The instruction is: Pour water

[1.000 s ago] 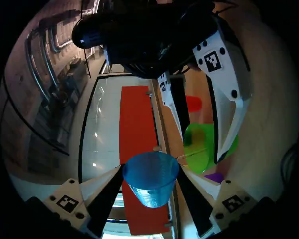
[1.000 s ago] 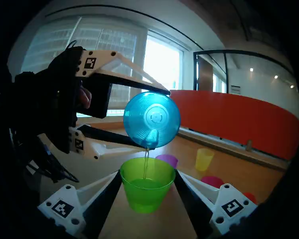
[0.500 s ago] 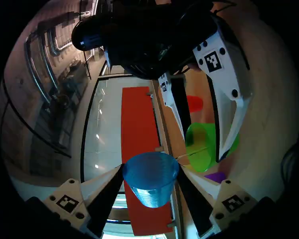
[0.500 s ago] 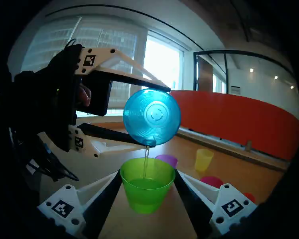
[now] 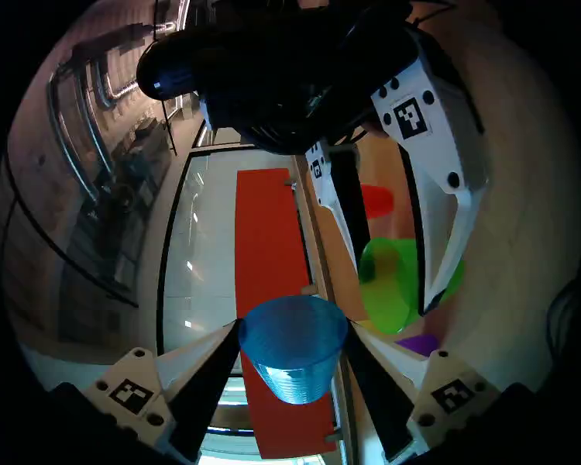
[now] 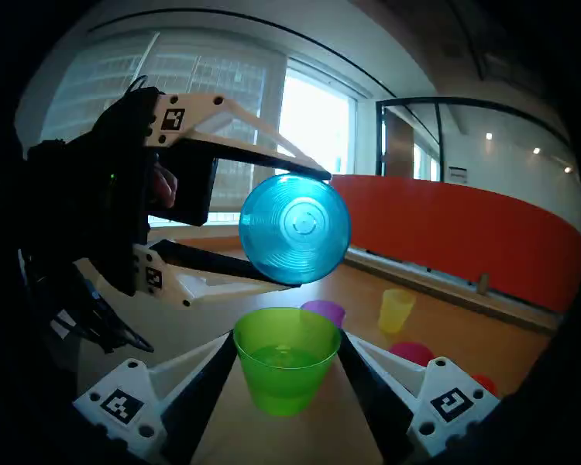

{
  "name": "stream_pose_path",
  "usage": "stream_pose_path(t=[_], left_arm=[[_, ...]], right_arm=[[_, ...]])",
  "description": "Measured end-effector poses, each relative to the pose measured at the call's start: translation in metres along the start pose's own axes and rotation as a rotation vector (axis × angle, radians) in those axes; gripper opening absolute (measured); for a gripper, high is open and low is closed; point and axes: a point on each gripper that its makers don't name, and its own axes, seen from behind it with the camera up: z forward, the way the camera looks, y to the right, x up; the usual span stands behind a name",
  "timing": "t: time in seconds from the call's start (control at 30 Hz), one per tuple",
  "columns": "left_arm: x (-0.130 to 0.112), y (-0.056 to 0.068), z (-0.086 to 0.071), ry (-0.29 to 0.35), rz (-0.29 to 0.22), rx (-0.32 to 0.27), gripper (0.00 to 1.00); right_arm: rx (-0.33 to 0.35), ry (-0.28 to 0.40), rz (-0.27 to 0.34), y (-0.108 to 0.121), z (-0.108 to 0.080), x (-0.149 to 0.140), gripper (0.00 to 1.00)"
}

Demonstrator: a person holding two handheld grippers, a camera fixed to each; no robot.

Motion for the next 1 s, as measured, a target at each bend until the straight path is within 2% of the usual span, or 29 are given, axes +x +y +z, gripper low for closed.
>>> stream_pose_path(t=[0.17, 0.47, 0.57, 1.0], left_arm=[[-0.002, -0.003, 0.0, -0.001, -0.019, 0.007, 0.89], [-0.009, -0.004, -0.003, -0.002, -0.134, 0.011, 0.89], [-0.013, -0.004, -0.003, -0.006, -0.188, 0.014, 0.89], [-0.031, -0.007, 0.0, -0.024, -0.481, 0.017, 0.89]], right_arm=[[0.0, 0.0, 0.0, -0.001, 0.0, 0.0, 0.94], [0.001, 0.001, -0.001, -0.001, 0.001, 0.002, 0.94], [-0.002, 0.002, -0.003, -0.001, 0.001, 0.002, 0.94], [-0.006, 0.015, -0.003, 0.0, 0.003, 0.008, 0.94]])
